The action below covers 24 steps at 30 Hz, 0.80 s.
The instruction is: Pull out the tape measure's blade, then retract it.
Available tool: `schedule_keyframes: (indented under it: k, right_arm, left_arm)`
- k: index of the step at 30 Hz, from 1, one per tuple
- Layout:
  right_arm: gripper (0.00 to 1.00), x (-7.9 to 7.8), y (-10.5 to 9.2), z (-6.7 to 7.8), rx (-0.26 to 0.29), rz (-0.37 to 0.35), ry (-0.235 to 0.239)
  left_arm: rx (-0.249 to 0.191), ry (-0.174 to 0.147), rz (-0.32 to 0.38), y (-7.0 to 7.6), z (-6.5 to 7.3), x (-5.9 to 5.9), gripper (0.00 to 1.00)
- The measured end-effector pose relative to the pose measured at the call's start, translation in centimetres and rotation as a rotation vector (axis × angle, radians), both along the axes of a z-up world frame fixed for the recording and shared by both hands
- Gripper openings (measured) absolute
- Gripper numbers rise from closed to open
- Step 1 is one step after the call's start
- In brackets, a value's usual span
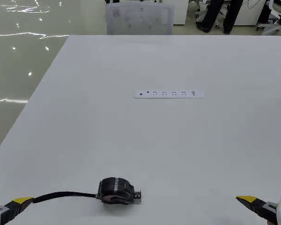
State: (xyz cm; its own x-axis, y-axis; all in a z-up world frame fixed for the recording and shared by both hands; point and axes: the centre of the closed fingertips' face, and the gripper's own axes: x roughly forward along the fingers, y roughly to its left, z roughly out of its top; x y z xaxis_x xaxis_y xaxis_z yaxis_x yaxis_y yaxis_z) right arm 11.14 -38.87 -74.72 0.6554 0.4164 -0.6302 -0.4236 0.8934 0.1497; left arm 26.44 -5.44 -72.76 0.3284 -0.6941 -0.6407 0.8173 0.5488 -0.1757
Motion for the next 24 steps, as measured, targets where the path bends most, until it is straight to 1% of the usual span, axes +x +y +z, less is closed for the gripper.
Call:
schedule_keyframes:
  k: [12, 14, 15, 17, 19, 24]
  right_arm:
    - [0.88, -0.12, -0.05, -0.14, 0.005, -0.006, 0.002]
    - [0.88, -0.12, -0.04, -0.13, 0.002, -0.005, 0.003]
    - [0.88, -0.11, -0.03, -0.12, 0.002, -0.006, 0.003]
    - [0.88, -0.09, -0.04, -0.14, 0.001, -0.006, 0.003]
    - [0.88, -0.08, -0.01, -0.14, 0.002, -0.005, 0.004]
    - [0.88, -0.06, -0.06, -0.16, -0.002, -0.002, 0.005]
  left_arm:
    - [-0.008, 0.01, -0.003, -0.23, 0.03, -0.13, 0.91]
    - [-0.028, 0.023, 0.009, -0.42, 0.23, 0.0, 0.91]
    - [-0.032, 0.023, 0.011, -0.44, 0.31, 0.01, 0.91]
    - [-0.026, 0.016, 0.005, -0.49, 0.31, 0.01, 0.91]
    - [-0.026, 0.022, 0.001, -0.57, 0.28, -0.06, 0.9]
    - [-0.027, 0.018, -0.006, -0.74, 0.41, -0.03, 0.9]
